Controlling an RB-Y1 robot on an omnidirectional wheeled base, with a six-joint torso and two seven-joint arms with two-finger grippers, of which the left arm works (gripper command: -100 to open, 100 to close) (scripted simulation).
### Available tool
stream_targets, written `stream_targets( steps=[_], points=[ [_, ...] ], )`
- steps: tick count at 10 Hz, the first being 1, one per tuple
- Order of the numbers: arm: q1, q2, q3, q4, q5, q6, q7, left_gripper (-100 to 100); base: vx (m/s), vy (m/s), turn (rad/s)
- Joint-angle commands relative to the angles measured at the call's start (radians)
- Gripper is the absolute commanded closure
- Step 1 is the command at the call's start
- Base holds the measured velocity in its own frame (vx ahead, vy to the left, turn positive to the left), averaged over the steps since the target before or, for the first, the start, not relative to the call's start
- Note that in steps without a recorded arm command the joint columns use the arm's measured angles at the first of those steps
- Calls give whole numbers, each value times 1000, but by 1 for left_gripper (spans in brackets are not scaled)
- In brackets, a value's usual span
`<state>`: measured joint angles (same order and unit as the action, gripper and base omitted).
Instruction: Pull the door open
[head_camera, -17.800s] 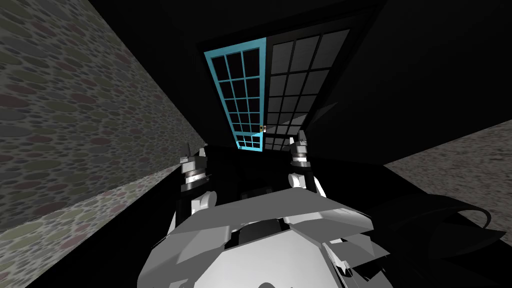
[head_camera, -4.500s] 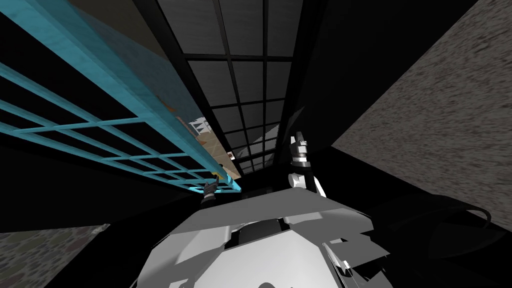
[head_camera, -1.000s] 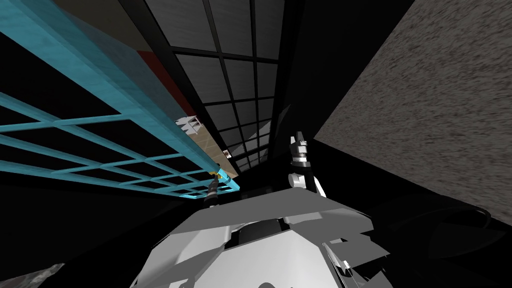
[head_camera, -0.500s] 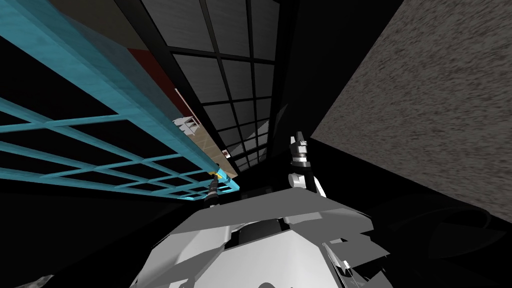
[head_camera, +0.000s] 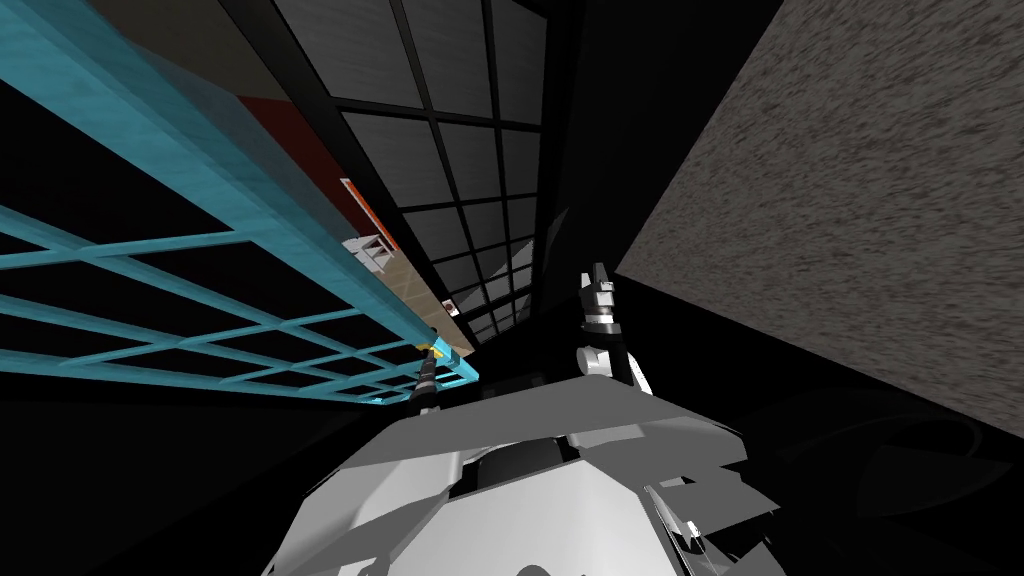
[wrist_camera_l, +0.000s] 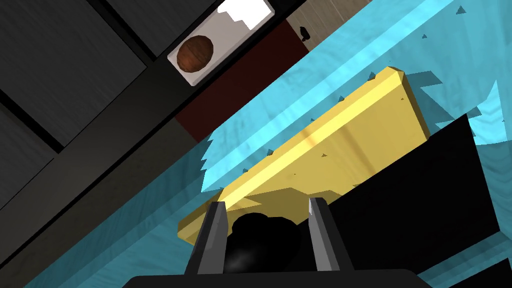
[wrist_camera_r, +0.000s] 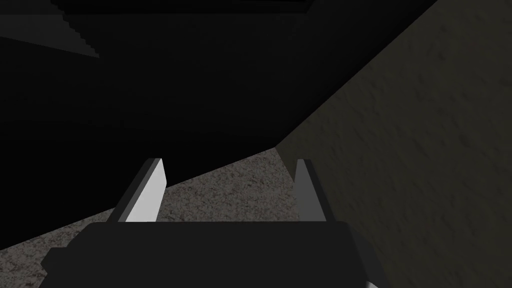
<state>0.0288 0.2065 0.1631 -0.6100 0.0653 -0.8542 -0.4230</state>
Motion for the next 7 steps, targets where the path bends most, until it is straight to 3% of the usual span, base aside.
stream_targets(
  steps=[1, 5, 7],
  points=[
    [-6, 25, 20, 28, 15, -12, 33, 100, -44, 25, -49],
    [-12, 27, 9, 27, 37, -12, 141, 100, -49, 22, -85],
    [-12, 27, 9, 27, 37, -12, 157, 100, -39, 21, -25]
  ],
)
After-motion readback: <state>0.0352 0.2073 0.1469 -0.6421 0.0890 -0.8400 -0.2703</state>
